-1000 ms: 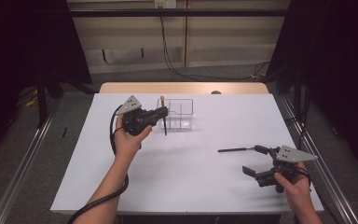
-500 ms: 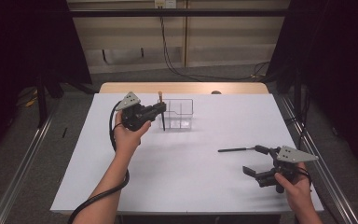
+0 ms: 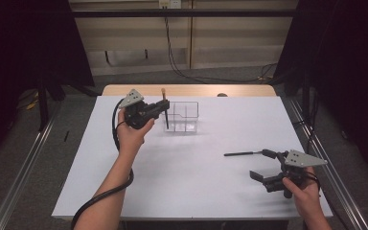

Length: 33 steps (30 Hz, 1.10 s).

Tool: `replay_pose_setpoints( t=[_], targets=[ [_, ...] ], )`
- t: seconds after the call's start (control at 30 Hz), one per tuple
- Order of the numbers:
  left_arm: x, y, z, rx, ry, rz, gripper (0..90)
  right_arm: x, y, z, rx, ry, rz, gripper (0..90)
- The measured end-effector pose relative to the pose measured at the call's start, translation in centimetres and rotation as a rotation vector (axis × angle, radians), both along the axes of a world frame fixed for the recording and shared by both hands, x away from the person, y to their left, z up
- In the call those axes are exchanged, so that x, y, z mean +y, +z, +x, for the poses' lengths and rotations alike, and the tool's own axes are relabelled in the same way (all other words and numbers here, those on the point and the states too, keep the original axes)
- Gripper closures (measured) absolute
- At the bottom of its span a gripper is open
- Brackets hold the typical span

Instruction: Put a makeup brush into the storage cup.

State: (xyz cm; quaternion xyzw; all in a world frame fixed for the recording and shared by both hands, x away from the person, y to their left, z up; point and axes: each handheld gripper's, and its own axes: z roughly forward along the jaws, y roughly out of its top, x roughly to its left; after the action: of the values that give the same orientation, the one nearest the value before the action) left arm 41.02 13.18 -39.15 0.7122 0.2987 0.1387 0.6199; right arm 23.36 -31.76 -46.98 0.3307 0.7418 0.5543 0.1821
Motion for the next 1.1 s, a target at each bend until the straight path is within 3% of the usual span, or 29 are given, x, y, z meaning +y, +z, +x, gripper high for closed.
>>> replay_pose_setpoints(
  t=[1.1],
  targets=[
    [-0.3,2.3,1.9,-0.033,0.026,0.009,83.6,0.0,-0.1,0.0,0.002,0.005,-0.004,1.9]
  ],
)
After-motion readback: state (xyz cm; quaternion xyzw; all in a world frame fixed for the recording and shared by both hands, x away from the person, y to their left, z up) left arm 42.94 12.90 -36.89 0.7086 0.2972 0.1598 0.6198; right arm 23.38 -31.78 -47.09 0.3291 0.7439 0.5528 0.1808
